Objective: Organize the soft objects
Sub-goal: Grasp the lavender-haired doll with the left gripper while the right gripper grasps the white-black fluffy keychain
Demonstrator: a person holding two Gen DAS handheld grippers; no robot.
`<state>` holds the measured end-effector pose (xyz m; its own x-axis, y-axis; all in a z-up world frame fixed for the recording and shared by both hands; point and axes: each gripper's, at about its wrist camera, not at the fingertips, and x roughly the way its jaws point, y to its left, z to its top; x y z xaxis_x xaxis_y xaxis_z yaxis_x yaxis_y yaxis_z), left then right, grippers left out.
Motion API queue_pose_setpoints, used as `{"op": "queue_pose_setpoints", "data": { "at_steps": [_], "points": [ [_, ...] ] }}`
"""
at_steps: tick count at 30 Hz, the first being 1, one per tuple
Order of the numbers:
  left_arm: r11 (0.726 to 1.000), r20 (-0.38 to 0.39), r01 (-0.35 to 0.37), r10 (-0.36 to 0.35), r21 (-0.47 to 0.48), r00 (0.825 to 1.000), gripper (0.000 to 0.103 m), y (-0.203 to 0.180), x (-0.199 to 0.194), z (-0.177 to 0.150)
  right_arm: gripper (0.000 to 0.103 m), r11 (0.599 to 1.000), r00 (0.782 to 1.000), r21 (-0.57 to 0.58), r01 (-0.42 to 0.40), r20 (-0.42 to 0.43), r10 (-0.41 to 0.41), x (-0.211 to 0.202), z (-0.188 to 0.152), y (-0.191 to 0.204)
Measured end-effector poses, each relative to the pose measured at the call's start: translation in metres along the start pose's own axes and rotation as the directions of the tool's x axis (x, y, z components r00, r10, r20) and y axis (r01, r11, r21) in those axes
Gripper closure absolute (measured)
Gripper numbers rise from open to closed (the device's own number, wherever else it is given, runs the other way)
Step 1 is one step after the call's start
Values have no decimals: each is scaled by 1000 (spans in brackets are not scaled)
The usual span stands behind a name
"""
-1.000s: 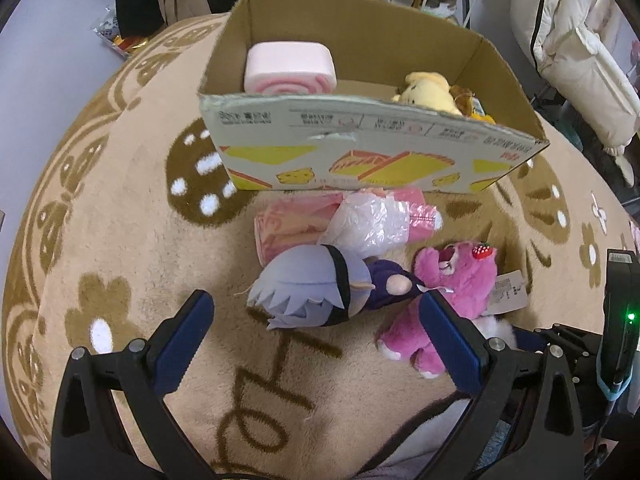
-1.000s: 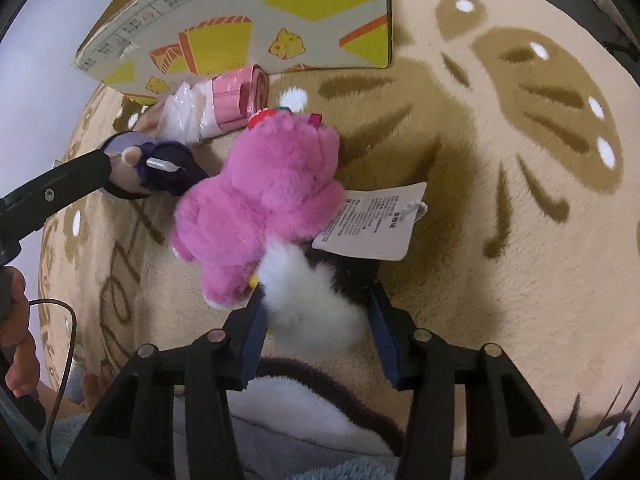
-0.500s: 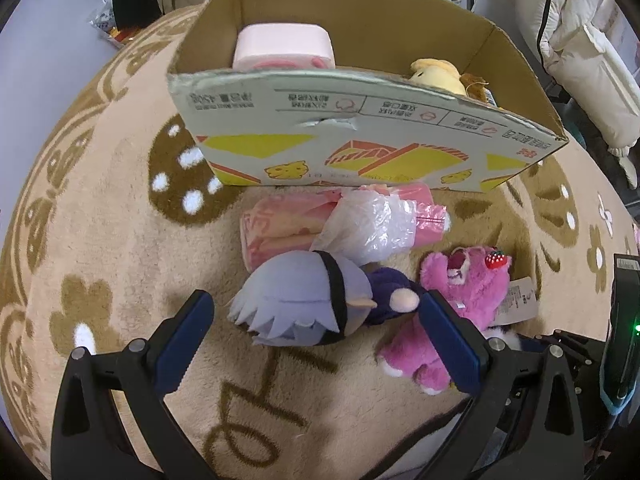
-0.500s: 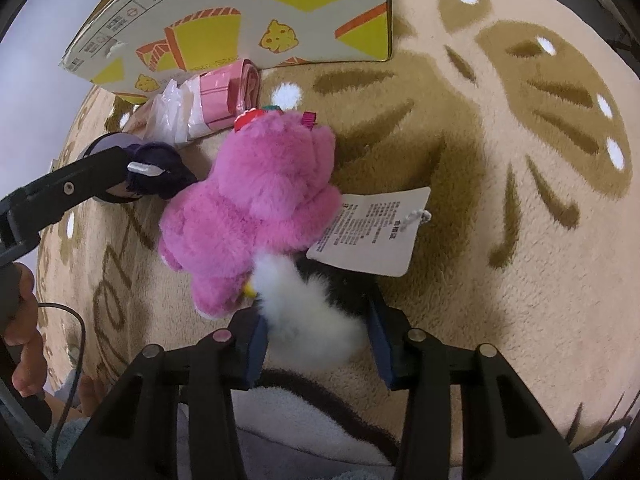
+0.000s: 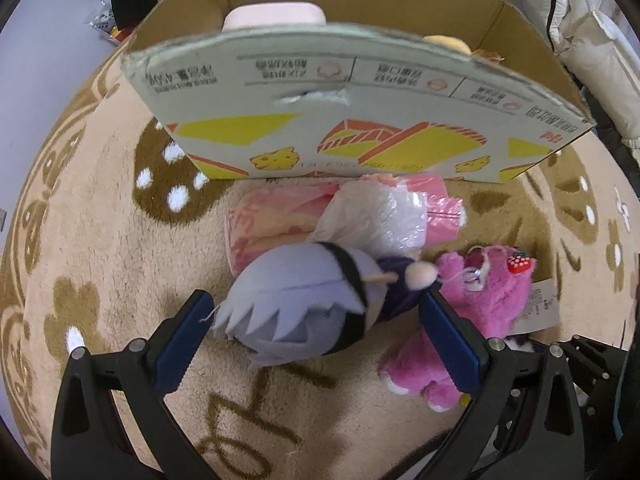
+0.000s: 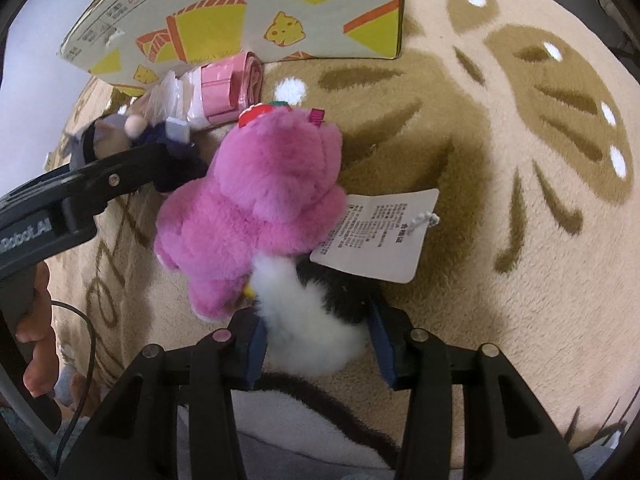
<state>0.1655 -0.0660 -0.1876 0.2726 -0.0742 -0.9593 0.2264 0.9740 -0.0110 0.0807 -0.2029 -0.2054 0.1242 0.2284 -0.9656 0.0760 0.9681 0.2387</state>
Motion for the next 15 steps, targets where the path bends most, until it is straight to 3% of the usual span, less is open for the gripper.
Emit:
{"op": "queue_pose_setpoints", "data": {
  "at_steps": [5,13,15],
  "points": [
    [999,-10,12,-12,-34,1000,2,4,4,3,54,1000,1000,10,-13,-1,13,2,1,1],
    [1000,54,6,-4,-24,999,2,11,-7,9,54,1000,1000,12,-17,-1,17,3,1,-1],
    [1000,53,21,-20,-23,998,8,14,-5,10,54,1000,1000,12,-20,-1,20,3,1,-3]
  ]
}}
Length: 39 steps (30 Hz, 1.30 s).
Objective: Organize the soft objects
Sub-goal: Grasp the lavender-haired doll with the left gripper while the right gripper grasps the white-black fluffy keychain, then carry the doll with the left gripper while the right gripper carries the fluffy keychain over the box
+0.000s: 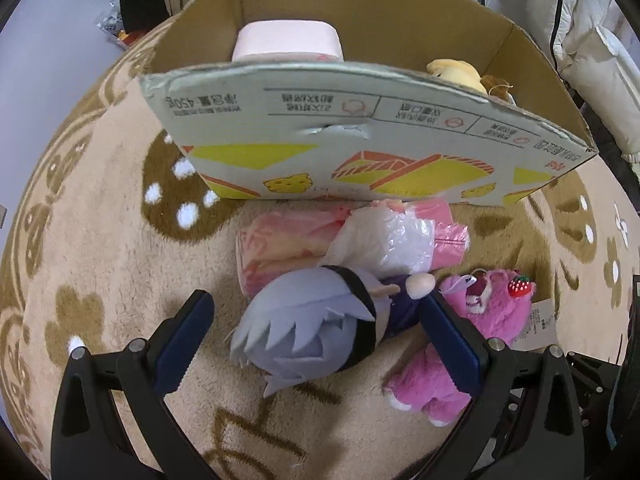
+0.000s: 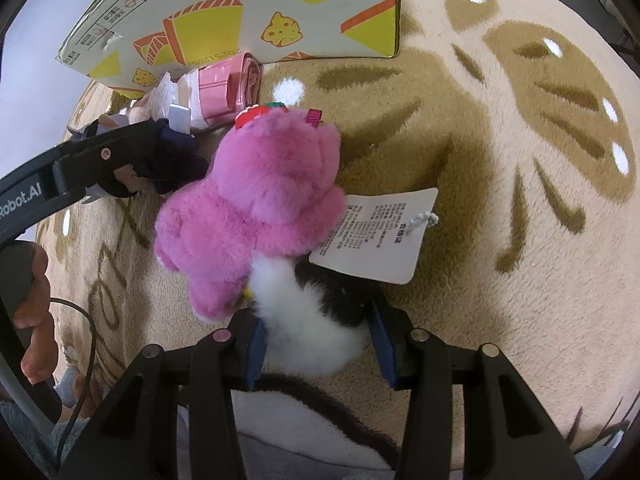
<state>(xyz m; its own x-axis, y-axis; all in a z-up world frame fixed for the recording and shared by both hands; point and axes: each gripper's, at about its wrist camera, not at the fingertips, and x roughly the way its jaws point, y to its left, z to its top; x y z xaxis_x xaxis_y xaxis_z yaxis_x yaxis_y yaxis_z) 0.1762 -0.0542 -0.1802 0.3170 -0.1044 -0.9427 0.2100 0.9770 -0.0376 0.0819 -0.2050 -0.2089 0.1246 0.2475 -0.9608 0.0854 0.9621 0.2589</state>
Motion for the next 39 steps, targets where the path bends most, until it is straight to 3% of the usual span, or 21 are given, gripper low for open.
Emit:
{"op": "queue_pose_setpoints", "data": {
  "at_steps": [4,7,8,12,18,25,29,35,39],
  "points": [
    [998,7,65,-65,-27,998,23,2,1,4,54,1000,1000,-4,-3,-1,3,-1,1,-6],
    [998,31,54,-52,-36,998,32,9,-1,2,56,1000,1000,-10,3,-2,-3,0,1,-6],
    [998,32,52,-51,-41,998,43,10,-2,1,56,1000,1000,-10,4,-3,-5,-1,0,-5],
    [995,22,71,-70,-72,997,46,17,-6,-3,62,1000,1000,-15,14,-2,-14,-6,-5,-1],
    [996,53,18,-13,-85,999,47,26,-20,-9,66,999,1000,-32,22,20,-21,-14,-14,3],
    [996,117,-16,26,-89,993,47,30,-45,-21,66,1000,993,-19,9,118,-6,-39,-17,3],
    [995,150,-59,70,-79,986,47,30,-55,-20,66,1000,982,-1,1,186,-1,-54,-18,0],
    [992,204,-110,121,-67,971,47,30,-79,-29,66,1000,950,5,-29,310,26,-84,-17,-3],
    [990,235,-116,133,-85,963,47,35,-94,-32,66,999,935,0,-38,353,36,-97,-13,-1]
  ]
}}
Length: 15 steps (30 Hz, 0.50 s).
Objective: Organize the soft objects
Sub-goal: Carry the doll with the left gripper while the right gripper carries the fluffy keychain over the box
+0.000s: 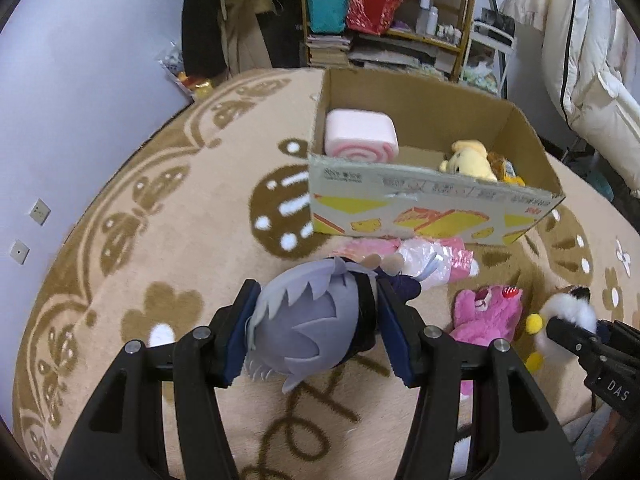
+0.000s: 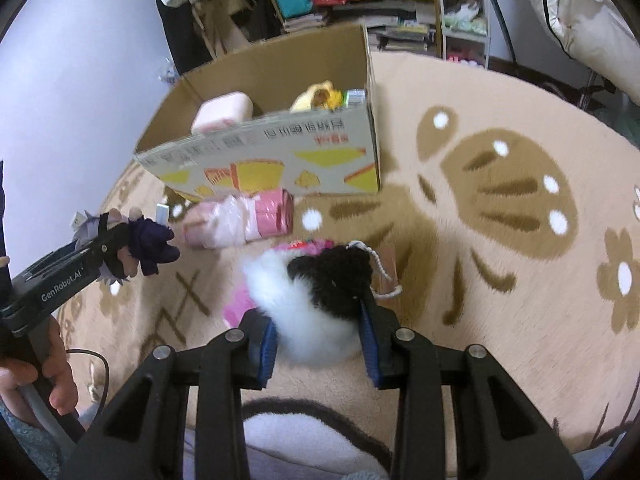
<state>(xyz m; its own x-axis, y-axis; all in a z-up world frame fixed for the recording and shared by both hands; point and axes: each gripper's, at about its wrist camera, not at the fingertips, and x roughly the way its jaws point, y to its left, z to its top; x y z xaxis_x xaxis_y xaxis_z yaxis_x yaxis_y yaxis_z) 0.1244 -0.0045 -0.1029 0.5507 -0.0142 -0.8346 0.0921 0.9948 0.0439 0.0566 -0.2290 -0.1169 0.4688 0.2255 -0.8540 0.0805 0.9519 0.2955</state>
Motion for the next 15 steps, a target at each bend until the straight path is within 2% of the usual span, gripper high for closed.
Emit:
{"op": "queue_pose_setpoints", "data": {
  "at_steps": [6,15],
  "points": [
    [1000,74,-23,24,-14,997,47,10,-26,8,66,1000,998,-16,-17,64,18,-20,8,7],
    [998,215,-55,52,8,975,47,11,-70,27,66,999,985,-32,-36,166,40,-57,28,16]
  ]
}}
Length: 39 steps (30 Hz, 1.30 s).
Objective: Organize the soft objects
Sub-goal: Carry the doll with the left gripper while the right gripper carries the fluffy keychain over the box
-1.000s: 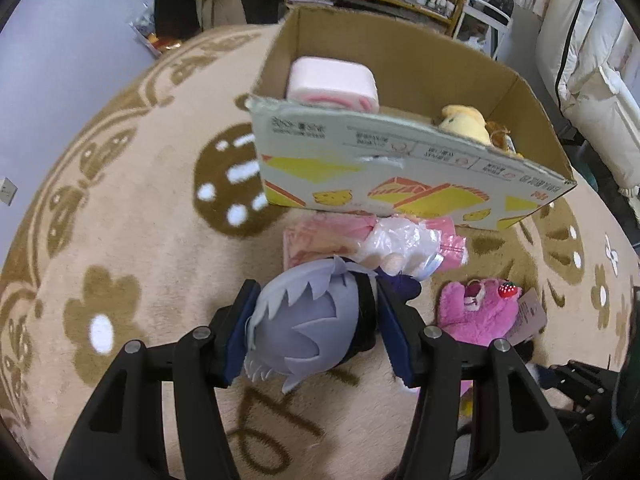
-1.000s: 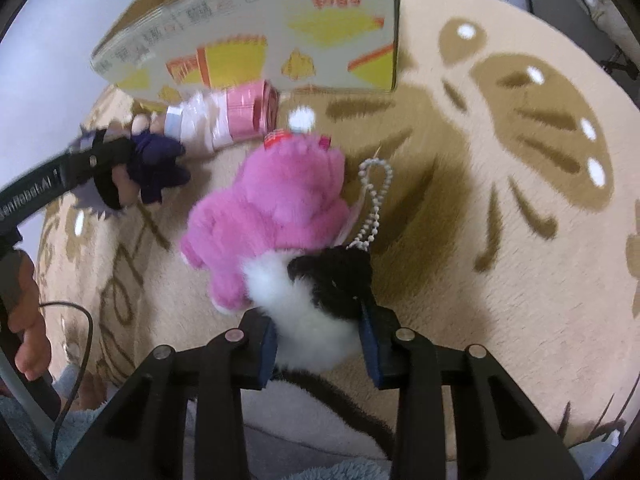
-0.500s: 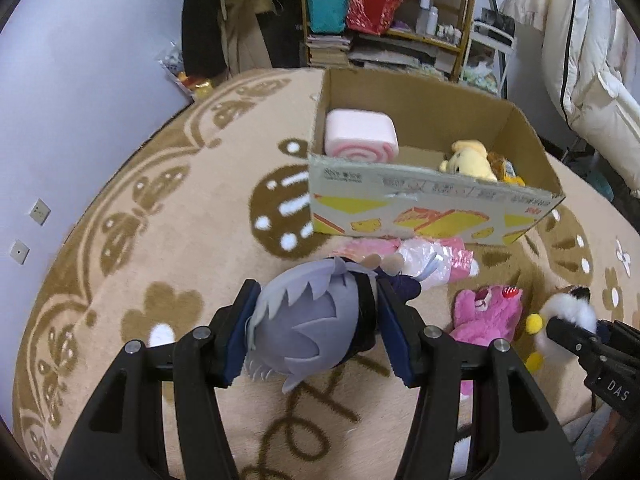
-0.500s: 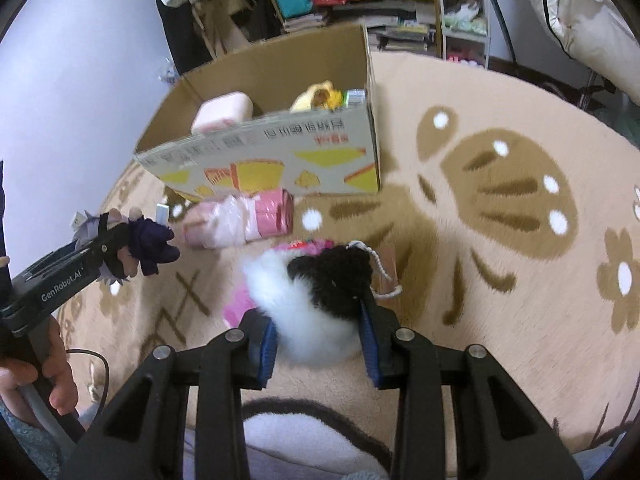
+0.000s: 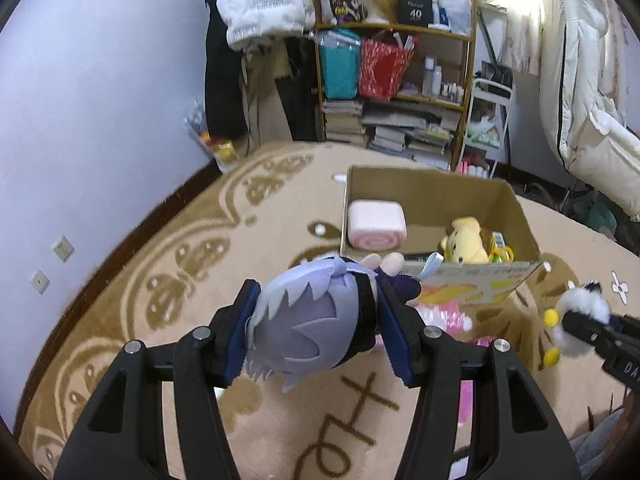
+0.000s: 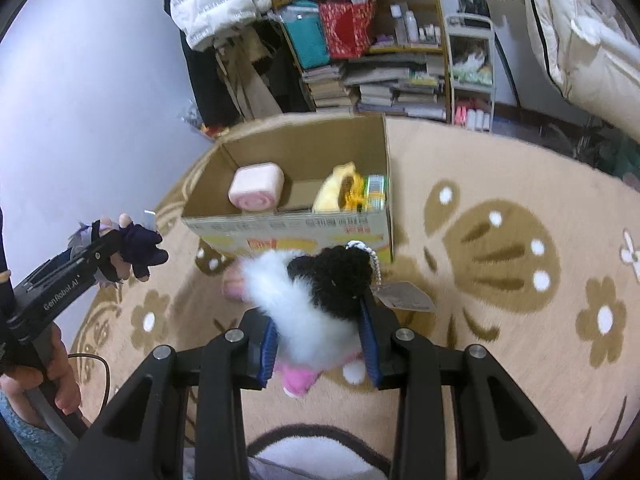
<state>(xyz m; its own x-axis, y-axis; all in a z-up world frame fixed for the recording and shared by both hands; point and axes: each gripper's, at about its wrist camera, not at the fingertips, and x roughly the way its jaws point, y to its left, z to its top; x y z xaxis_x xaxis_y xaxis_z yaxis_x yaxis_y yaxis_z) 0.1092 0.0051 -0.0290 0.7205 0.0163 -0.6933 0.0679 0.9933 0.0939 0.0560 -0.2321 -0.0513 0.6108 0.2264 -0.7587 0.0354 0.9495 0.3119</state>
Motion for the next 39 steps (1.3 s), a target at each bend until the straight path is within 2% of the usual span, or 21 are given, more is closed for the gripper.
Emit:
{"op": "queue_pose_setpoints", "data": {
  "at_steps": [9,21,27,35,39],
  "points": [
    [999,70,9,-11,33,997,47,-10,-7,26,66,999,997,-49,8,82,-4,-20,41,9],
    [993,155,-4,-15,120,988,46,-43,5,61,66,996,989,-86,0,150,13,-10,84,20],
    [988,153,21,-44,152,987,46,-57,19,66,65,997,984,-73,-22,176,35,2,96,21],
    [984,83,104,-116,142,990,46,-69,48,55,65,998,988,-47,-51,145,58,28,88,11],
    [984,65,118,-128,136,990,45,-69,57,52,64,998,992,-32,-51,112,54,41,81,6]
  ]
}}
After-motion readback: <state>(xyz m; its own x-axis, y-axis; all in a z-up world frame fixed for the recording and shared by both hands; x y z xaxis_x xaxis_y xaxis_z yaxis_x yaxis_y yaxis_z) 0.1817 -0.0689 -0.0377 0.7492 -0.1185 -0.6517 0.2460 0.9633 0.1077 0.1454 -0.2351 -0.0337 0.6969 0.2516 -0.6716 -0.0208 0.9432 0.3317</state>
